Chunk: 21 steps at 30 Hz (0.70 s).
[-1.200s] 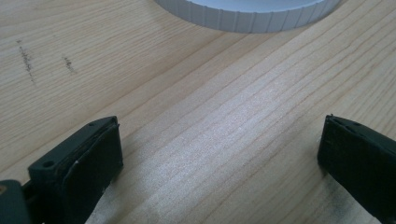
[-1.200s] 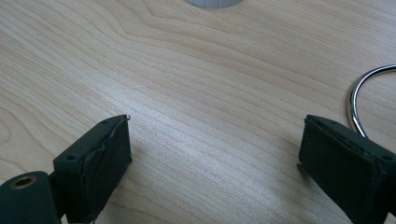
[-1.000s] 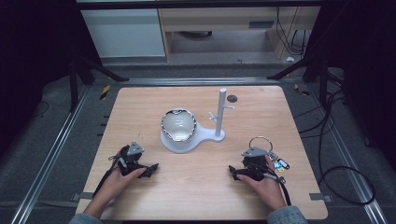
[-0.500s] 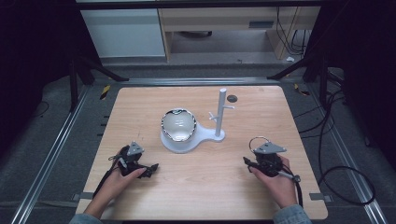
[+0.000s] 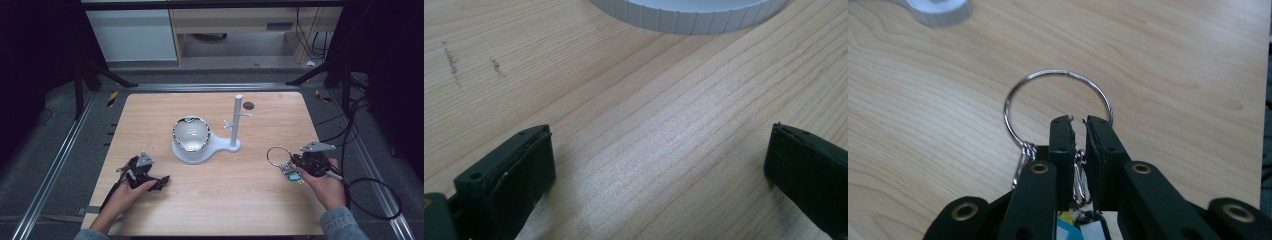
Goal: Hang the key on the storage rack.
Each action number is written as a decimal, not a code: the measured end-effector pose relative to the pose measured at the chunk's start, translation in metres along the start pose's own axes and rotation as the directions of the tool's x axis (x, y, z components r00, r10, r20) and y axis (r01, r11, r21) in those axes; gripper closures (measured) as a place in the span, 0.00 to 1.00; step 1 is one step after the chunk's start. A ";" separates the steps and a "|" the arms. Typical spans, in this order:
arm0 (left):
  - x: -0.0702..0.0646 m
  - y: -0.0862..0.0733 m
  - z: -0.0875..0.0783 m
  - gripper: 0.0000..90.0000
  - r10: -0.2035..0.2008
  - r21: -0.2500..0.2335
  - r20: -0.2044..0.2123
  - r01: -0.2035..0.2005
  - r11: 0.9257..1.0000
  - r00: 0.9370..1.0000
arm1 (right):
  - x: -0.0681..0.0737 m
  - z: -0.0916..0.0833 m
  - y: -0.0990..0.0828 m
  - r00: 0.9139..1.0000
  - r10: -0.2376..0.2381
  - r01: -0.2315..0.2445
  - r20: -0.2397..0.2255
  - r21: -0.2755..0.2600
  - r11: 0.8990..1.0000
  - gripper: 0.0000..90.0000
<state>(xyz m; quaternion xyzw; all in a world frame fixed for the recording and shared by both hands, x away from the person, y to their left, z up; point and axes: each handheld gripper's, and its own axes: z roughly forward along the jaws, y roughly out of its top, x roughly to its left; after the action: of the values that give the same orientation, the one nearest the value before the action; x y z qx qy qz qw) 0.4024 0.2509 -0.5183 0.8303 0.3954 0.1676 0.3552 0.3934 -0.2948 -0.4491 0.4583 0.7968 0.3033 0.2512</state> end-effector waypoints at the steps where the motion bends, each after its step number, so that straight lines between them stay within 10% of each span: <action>1: 0.000 0.000 0.000 0.00 0.000 0.000 0.000 0.000 1.000 1.000 | 0.000 0.000 0.000 1.000 0.000 0.000 0.000 0.000 1.000 0.91; 21: 0.000 0.000 0.000 0.00 0.000 0.000 0.000 0.000 1.000 1.000 | -0.012 0.026 -0.027 0.999 0.034 -0.030 -0.036 0.110 0.994 0.72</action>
<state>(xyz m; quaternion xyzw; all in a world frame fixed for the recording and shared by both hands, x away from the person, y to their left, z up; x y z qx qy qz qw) 0.4023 0.2509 -0.5183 0.8304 0.3952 0.1675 0.3552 0.4010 -0.3100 -0.4850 0.4781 0.8094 0.2719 0.2056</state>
